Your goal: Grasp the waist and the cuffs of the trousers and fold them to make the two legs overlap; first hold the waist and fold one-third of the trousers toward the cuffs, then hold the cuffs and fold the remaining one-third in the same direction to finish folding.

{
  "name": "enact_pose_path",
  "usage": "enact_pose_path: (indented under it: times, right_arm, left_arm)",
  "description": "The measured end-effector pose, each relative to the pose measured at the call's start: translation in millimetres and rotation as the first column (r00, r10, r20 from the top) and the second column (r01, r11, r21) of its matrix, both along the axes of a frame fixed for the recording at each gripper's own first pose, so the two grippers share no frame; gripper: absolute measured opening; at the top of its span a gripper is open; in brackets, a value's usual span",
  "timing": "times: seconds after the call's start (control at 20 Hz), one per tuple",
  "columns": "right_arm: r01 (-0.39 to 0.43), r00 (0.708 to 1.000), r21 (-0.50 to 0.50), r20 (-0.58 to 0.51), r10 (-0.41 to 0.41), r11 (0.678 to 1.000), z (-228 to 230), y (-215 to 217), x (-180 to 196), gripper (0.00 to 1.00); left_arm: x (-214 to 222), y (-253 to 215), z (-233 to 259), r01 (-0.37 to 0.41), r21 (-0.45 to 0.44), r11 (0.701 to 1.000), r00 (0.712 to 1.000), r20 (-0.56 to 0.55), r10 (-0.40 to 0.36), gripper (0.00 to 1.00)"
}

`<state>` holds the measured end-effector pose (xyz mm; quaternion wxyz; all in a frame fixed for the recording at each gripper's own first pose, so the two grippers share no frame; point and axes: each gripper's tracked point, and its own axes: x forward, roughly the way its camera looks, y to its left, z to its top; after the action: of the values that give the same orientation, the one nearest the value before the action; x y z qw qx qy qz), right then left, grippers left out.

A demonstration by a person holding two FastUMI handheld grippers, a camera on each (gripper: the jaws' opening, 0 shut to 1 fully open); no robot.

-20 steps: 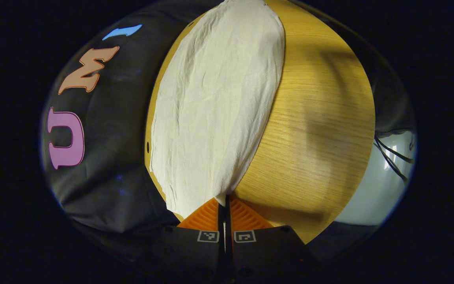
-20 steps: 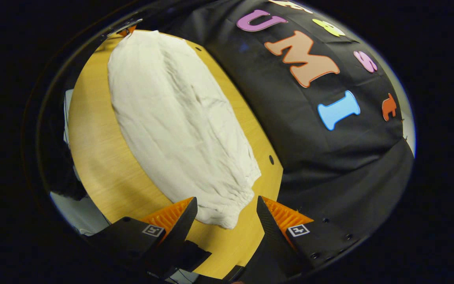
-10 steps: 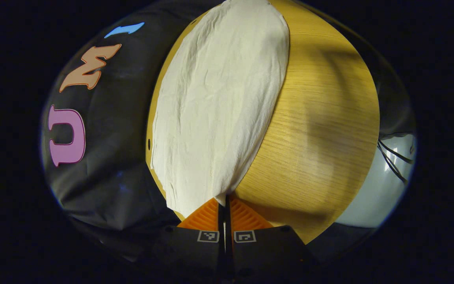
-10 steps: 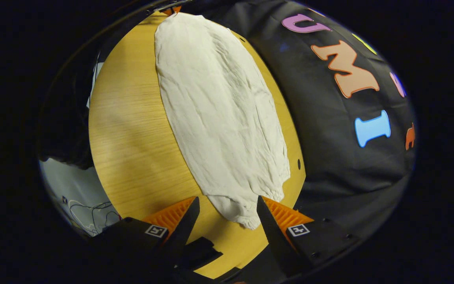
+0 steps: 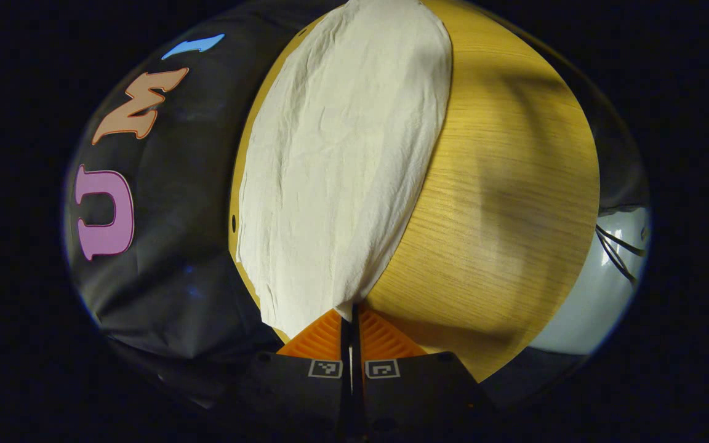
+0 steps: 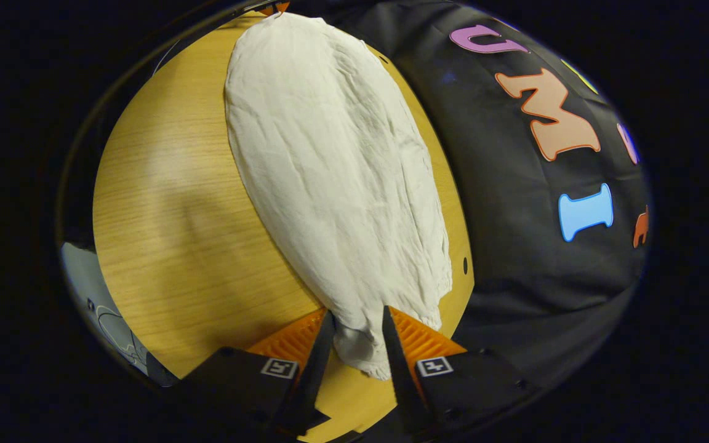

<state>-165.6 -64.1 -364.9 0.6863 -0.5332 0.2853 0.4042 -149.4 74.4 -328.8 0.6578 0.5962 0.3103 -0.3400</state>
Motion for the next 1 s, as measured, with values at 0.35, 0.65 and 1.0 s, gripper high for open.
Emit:
enact_pose_path:
  times: [0.35,0.65,1.0]
  right_arm:
    - [0.034,0.999,-0.005,-0.005,-0.034,0.999,8.7,-2.5,3.7,0.06]
    - [0.118,0.989,0.085,0.08,-0.125,0.989,51.8,1.7,40.1,0.06]
    - [0.19,0.964,0.219,0.143,-0.224,0.957,87.5,12.1,97.4,0.06]
  left_arm:
    - [-2.4,-0.7,11.5,-0.125,-0.044,0.991,0.992,-0.001,0.125,0.0]
    - [42.6,0.8,59.1,-0.188,-0.061,0.98,0.976,0.096,0.193,0.0]
    - [71.8,-20.6,101.0,-0.28,-0.104,0.954,0.935,0.195,0.296,0.0]
